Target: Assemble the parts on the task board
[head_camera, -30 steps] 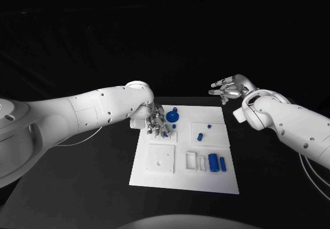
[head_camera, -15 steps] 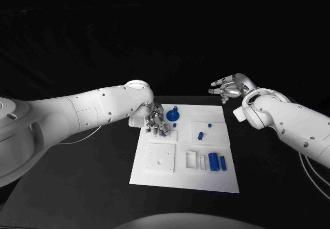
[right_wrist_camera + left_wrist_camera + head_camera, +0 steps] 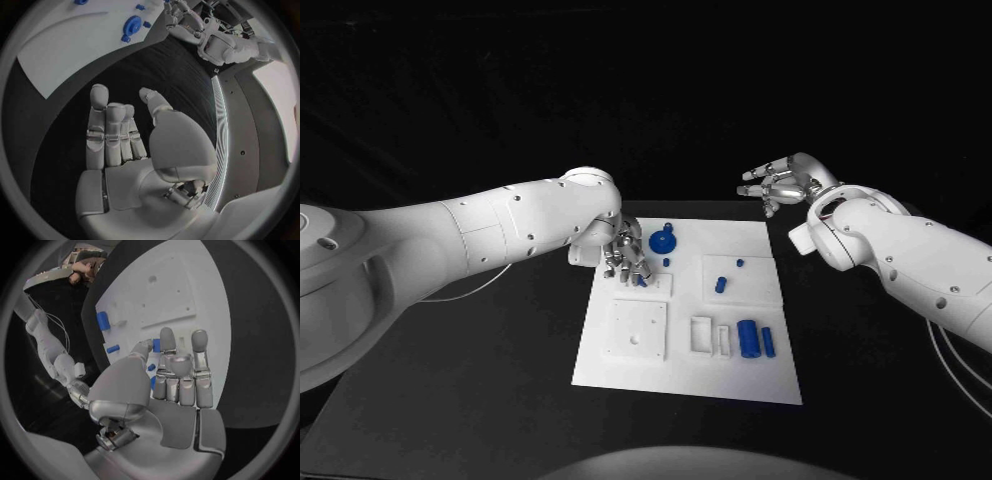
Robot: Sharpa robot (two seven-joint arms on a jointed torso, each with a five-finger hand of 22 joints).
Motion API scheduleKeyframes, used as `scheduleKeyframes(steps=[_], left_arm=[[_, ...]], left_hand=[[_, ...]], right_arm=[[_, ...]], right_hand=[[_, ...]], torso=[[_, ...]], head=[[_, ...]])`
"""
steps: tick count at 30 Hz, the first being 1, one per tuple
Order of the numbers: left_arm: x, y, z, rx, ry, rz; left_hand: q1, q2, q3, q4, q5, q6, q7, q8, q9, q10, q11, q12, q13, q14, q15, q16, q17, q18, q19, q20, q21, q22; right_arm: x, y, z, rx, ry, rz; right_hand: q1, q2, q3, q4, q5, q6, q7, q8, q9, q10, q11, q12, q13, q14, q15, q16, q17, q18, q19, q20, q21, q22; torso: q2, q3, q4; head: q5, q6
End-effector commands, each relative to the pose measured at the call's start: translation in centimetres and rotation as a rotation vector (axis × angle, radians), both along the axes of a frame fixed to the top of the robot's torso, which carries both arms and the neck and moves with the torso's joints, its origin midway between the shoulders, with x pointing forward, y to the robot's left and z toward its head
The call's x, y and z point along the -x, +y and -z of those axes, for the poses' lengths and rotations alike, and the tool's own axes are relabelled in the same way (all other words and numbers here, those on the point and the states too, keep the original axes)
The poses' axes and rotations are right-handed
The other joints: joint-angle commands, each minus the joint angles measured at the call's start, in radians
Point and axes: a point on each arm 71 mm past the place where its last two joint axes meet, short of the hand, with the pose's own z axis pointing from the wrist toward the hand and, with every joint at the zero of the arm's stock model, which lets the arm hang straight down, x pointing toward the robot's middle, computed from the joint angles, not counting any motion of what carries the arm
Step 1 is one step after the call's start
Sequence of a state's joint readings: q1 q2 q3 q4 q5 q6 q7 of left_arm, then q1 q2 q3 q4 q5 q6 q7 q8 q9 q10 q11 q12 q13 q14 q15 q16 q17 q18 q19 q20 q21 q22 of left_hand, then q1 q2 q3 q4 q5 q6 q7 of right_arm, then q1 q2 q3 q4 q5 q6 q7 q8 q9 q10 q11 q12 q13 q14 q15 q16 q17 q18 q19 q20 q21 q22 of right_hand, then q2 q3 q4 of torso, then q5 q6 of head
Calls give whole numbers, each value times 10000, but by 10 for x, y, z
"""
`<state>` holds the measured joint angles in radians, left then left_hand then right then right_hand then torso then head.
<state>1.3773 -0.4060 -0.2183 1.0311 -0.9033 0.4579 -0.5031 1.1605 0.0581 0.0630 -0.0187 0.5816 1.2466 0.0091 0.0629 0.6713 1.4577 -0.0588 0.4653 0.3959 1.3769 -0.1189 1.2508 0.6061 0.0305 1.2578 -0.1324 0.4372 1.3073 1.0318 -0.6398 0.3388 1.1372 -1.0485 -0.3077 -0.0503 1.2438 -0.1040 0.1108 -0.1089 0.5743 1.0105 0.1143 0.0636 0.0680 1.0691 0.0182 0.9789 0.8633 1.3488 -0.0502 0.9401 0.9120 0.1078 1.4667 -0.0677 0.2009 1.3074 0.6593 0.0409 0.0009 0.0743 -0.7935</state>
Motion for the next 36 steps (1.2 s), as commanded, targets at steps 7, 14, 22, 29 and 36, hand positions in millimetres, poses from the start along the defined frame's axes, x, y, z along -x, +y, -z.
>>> scheduleKeyframes(steps=[7,14,22,29,36], left_arm=[[1,-2,4,113,215,31],[0,-3,5,128,143,-63],[1,-4,7,35,209,-37],[2,-6,13,-115,213,-123],[1,-7,16,-268,260,-209]], left_hand=[[43,-27,2253,-2271,40,26,-6,42,33,535,-47,-61,19,-75,13,72,-11,72,-60,11,87,197],[37,-25,2250,-2267,19,19,-6,41,43,537,-46,-62,25,-78,12,71,-24,72,-62,10,95,195],[38,-15,2249,-2259,-4,10,-6,41,54,537,-46,-60,34,-78,11,73,-35,72,-59,10,102,192],[42,-8,2253,-2258,-10,7,-7,41,68,540,-50,-48,51,-60,9,91,-22,70,-50,5,116,191],[31,-13,2265,-2268,6,18,-13,43,82,541,-58,-24,69,-44,5,104,-11,71,-40,-1,127,188]], right_arm=[[0,2,0,16,-11,-131],[0,1,0,17,-12,-131],[0,2,0,16,-13,-136],[0,2,0,11,-17,-146],[1,3,-1,9,-16,-160]], right_hand=[[-84,16,-14,-6,36,-30,25,-8,-10,3,-75,20,-9,27,-60,-6,16,176,270,-67,-39,131],[-84,16,-14,-6,36,-30,25,-8,-10,3,-75,20,-9,27,-60,-6,16,176,270,-67,-39,131],[-84,16,-14,-6,36,-30,25,-8,-10,3,-75,20,-9,27,-60,-6,16,176,270,-67,-39,131],[-84,16,-14,-6,36,-30,25,-8,-10,3,-75,20,-9,27,-60,-6,16,176,270,-67,-39,131],[-84,16,-14,-6,36,-30,25,-8,-10,3,-75,20,-9,27,-60,-6,16,176,270,-67,-39,131]], torso=[[0,7,-12],[1,10,-7],[3,8,-12],[10,5,-16],[4,9,-12]], head=[[-19,6],[-41,26],[-29,24],[-43,17],[-56,2]])
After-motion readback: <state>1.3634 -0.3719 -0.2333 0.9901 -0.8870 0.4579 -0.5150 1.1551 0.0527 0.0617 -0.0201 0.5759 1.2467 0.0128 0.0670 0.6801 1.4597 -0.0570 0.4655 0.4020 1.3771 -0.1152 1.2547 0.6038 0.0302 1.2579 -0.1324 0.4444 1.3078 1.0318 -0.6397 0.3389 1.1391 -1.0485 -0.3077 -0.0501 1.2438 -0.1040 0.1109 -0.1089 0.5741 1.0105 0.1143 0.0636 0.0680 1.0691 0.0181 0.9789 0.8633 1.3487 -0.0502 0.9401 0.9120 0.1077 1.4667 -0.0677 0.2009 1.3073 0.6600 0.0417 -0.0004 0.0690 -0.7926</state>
